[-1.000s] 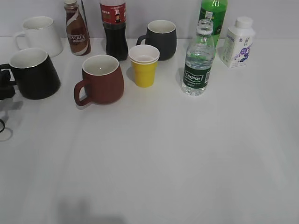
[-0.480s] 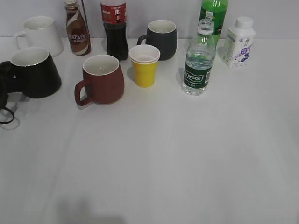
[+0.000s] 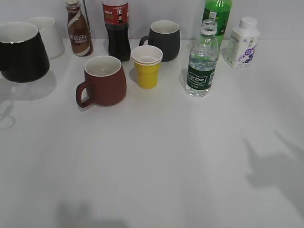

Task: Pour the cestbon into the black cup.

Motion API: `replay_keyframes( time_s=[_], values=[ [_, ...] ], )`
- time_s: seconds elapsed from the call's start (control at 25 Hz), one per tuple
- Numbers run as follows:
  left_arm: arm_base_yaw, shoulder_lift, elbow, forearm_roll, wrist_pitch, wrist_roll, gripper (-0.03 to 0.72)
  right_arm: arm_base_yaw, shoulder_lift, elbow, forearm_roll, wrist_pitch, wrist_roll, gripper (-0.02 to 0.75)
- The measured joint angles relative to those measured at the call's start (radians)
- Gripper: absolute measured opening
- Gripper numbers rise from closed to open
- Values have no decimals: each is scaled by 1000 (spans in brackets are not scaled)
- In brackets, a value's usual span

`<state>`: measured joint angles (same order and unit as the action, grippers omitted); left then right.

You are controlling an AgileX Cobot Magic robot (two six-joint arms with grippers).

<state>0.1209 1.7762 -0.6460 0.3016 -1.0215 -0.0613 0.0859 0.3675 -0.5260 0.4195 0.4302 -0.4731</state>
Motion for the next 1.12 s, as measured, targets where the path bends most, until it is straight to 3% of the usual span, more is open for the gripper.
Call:
replay_keyframes(
  time_s=[0.2, 0.32, 0.4, 0.56, 0.72, 0.88, 1.12],
  values=[
    [0, -123, 31, 4, 80, 1, 38, 29, 276, 0, 413, -342, -357, 557],
    [0, -165, 32, 5, 85, 1, 38, 128, 423, 10, 477, -519, -424, 557],
    [0, -183, 32, 6, 86, 1, 38, 232, 531, 39, 442, -665, -363, 557],
    [0, -190, 32, 9, 91, 1, 38, 419, 720, 116, 166, -992, -9, 557],
    [0, -190, 32, 15, 99, -20, 38, 444, 979, 129, -13, -1204, 227, 557],
    [0, -207, 32, 16, 123, -25, 38, 444, 1247, 117, -47, -1378, 299, 562],
    [0, -245, 33, 21, 119, -26, 38, 444, 1487, 28, -93, -1426, 423, 584]
  ],
)
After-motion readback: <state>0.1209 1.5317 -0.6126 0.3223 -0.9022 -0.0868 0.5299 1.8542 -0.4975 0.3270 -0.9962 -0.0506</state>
